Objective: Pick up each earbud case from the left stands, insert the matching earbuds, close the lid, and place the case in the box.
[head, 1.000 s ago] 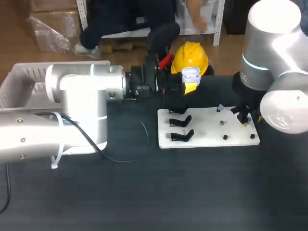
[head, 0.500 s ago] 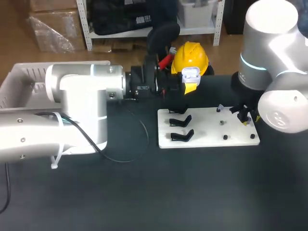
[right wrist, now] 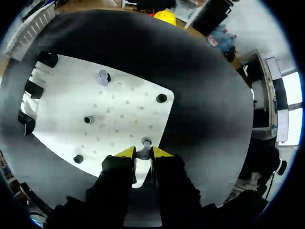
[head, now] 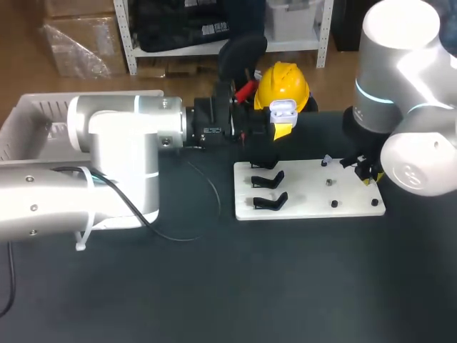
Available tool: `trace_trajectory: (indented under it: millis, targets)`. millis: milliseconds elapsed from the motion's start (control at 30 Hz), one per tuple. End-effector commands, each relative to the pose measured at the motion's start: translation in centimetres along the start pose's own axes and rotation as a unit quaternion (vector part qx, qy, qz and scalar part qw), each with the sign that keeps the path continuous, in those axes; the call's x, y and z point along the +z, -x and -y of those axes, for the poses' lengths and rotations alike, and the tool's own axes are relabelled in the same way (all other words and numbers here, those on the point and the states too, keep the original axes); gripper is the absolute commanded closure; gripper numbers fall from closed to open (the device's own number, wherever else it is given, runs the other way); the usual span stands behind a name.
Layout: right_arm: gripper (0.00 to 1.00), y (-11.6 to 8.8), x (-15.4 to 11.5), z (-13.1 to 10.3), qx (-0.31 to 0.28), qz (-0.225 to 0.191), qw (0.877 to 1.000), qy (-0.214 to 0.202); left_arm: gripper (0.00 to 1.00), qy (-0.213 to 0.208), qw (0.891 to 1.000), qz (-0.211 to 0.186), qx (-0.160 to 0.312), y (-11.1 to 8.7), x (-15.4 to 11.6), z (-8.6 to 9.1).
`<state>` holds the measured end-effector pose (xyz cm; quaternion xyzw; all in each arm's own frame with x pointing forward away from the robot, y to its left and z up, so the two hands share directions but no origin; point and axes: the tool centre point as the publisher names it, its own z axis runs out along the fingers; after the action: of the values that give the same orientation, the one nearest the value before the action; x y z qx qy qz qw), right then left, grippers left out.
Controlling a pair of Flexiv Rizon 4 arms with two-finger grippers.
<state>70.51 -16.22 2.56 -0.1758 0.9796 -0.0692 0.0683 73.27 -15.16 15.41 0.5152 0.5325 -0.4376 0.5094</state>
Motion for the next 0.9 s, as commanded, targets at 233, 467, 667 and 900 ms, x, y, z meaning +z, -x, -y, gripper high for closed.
trace_trajectory:
  millis: [233, 467, 667, 900]
  targets:
    - [1.00, -0.2, -3.0, -0.1, 0.007, 0.006, 1.000, -0.006, 1.00, 0.007, 1.000, 0.004, 0.003, -0.1, 0.0, 0.4]
    - [1.00, -0.8, -8.6, -1.3, 0.001, 0.000, 1.000, 0.020, 1.00, 0.007, 1.000, 0.004, 0.003, -0.1, 0.0, 0.4]
    - [1.00, -1.3, -13.5, -2.6, -0.003, 0.001, 0.999, 0.033, 1.00, 0.007, 1.000, 0.004, 0.003, -0.1, 0.0, 0.4]
    - [1.00, -1.7, -16.9, -4.6, -0.032, 0.006, 0.999, 0.044, 1.00, 0.007, 1.000, 0.004, 0.003, -0.1, 0.0, 0.4]
